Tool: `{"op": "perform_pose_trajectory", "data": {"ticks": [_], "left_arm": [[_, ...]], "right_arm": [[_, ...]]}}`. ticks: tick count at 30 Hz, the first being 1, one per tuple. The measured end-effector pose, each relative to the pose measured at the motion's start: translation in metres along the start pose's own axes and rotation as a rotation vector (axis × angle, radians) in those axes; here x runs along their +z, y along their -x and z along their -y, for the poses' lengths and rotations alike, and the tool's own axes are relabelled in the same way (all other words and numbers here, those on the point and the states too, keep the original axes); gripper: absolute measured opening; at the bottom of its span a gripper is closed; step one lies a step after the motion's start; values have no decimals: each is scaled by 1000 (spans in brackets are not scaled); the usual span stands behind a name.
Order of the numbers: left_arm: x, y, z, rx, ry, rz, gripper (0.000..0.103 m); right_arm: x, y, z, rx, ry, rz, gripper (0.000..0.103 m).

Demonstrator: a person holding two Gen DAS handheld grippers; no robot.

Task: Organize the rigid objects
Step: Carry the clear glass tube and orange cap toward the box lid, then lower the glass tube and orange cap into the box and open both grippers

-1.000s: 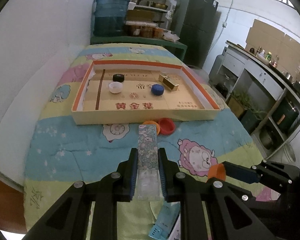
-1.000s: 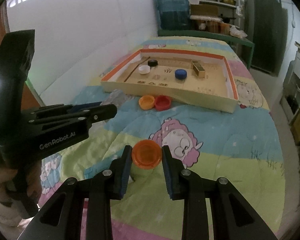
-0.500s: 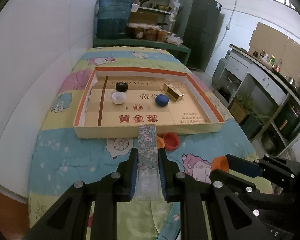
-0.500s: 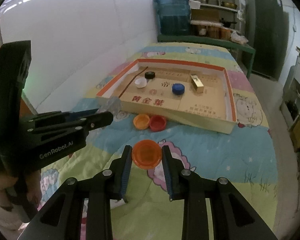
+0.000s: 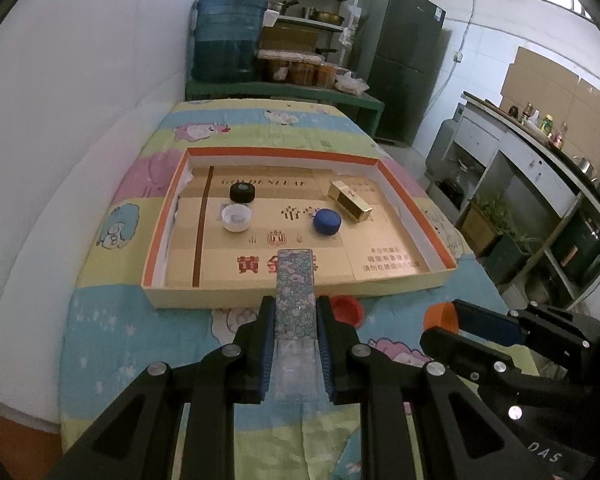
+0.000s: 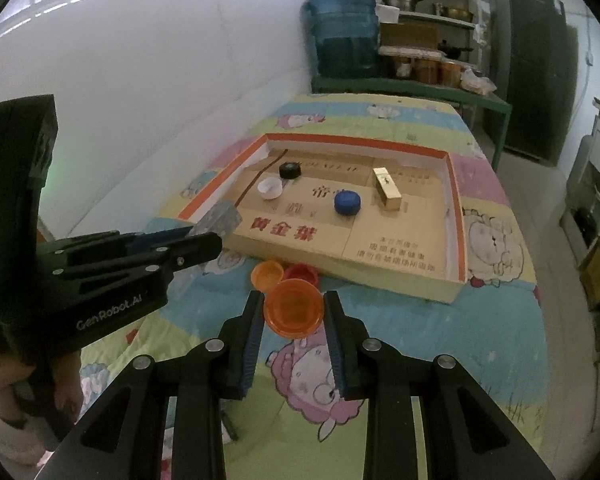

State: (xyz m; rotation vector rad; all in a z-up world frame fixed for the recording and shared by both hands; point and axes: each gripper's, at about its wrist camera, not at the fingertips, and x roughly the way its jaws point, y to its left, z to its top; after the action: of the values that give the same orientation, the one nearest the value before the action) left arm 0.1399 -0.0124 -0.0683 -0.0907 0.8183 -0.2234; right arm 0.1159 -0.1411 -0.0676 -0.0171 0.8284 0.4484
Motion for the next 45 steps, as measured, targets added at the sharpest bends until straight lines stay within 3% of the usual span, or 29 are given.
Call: {"op": "perform_pose_trajectory", "data": {"ticks": [21,45], "left_arm": [[42,-36,-2,11,-6,3,20],[76,-106,-3,31,-10,-57,20]], "right_arm": [[38,-25,46,-32,-33,30,30],[64,-83,81,-37,-35,-15,30]]}}
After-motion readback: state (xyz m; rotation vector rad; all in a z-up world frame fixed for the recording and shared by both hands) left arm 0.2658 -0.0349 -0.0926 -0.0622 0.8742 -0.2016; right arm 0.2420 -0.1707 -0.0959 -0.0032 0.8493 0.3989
